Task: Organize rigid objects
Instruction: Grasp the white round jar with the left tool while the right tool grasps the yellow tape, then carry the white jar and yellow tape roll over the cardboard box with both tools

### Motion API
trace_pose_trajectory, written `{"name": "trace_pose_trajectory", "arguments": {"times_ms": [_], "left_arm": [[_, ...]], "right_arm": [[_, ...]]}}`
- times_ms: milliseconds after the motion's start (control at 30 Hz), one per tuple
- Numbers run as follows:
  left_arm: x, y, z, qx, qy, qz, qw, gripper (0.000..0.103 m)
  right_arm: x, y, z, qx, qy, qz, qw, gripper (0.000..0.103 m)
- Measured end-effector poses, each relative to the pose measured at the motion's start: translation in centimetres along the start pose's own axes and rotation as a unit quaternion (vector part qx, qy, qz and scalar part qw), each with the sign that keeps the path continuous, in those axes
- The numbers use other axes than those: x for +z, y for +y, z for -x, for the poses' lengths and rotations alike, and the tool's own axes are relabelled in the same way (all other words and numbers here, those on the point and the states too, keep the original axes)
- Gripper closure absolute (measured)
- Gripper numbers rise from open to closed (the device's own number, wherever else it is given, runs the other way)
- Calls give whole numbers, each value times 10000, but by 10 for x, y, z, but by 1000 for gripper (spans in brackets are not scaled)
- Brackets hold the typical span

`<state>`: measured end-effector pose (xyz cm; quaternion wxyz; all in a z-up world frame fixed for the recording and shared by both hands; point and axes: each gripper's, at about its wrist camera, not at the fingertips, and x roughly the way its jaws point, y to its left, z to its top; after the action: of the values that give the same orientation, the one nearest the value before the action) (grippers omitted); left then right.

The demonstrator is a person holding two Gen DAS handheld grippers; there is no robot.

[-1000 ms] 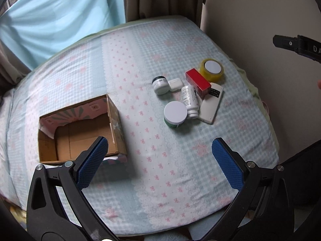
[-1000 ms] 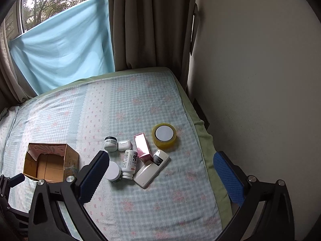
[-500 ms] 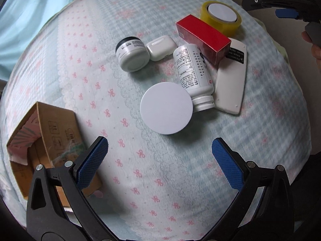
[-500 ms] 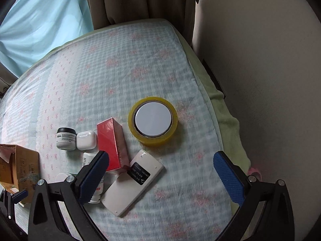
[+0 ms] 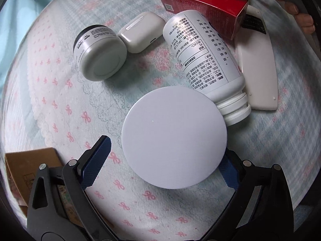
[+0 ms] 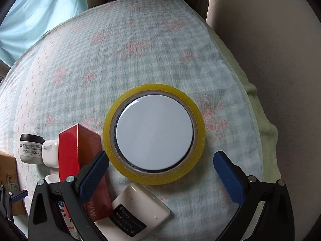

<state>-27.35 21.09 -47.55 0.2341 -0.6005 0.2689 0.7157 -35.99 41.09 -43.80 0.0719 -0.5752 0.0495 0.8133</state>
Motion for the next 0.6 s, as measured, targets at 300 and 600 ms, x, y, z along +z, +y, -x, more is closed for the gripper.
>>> {"name": "trace_pose_trajectory", "arguments": {"times_ms": [300, 600], "left_arm": [[7, -21, -8, -373, -280, -851, 9953, 33], [2, -24, -7, -490, -357, -837, 9946, 34]], "right_arm": [[8, 4, -7, -98, -161, 103, 9998, 0], [0, 9, -3, -144, -288, 150, 9994, 7]]}}
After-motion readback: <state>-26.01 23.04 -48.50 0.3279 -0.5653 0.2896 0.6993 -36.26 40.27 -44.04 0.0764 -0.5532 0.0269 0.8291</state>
